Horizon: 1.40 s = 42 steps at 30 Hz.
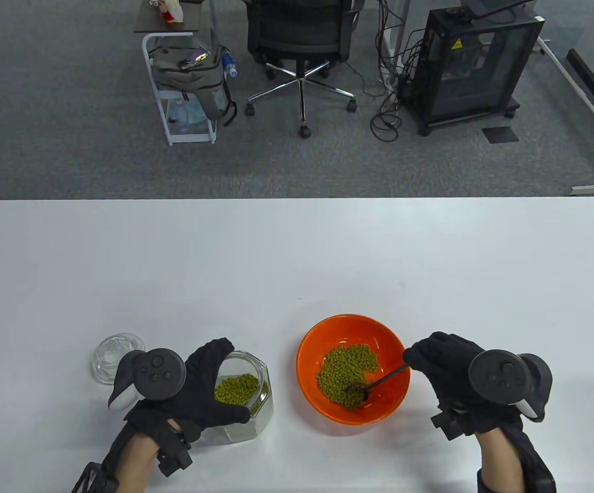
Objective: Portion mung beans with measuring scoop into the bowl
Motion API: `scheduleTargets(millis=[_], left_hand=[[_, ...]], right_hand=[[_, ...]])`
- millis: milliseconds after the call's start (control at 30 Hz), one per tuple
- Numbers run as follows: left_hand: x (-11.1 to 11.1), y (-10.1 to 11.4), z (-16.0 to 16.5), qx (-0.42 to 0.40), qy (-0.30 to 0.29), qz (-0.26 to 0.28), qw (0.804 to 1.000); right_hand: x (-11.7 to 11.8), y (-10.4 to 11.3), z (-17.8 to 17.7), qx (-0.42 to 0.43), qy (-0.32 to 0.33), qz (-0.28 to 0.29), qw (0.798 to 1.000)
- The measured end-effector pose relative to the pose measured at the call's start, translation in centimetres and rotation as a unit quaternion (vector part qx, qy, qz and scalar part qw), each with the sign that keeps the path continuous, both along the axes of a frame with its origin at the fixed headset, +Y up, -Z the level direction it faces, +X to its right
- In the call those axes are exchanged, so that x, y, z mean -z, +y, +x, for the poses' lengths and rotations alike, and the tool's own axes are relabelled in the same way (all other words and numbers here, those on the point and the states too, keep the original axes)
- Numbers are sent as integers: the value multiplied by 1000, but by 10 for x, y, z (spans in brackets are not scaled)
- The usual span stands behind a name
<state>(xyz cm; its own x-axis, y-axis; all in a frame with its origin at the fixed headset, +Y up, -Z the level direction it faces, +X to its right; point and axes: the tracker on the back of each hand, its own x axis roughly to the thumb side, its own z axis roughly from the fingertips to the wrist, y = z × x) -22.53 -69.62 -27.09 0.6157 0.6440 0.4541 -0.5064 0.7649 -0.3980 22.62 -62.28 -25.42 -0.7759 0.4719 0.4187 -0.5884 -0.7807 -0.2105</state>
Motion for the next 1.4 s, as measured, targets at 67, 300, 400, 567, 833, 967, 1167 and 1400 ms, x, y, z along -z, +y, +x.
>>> scheduleTargets(millis=[67,300,400,567,833,967,1167,1400], left_hand=[[0,0,0,0,0,0,1000],[0,0,0,0,0,0,1000],[0,0,0,0,0,0,1000],[0,0,0,0,0,0,1000],[0,0,0,0,0,0,1000],[0,0,0,1,0,0,1000],[0,0,0,0,0,0,1000],[0,-1,0,-1,0,0,1000]], right_hand=[[-4,3,-2,-9,1,17,1000],[-13,10,-6,-54,4,60,997],[-13,9,-6,-35,24,70,997],[-15,10,-3,-47,20,79,996],[-17,13,8,-1,-10,109,994],[-14,11,14,58,-27,94,993],[-12,7,29,188,-77,73,976],[-1,-9,38,345,-69,-14,936]])
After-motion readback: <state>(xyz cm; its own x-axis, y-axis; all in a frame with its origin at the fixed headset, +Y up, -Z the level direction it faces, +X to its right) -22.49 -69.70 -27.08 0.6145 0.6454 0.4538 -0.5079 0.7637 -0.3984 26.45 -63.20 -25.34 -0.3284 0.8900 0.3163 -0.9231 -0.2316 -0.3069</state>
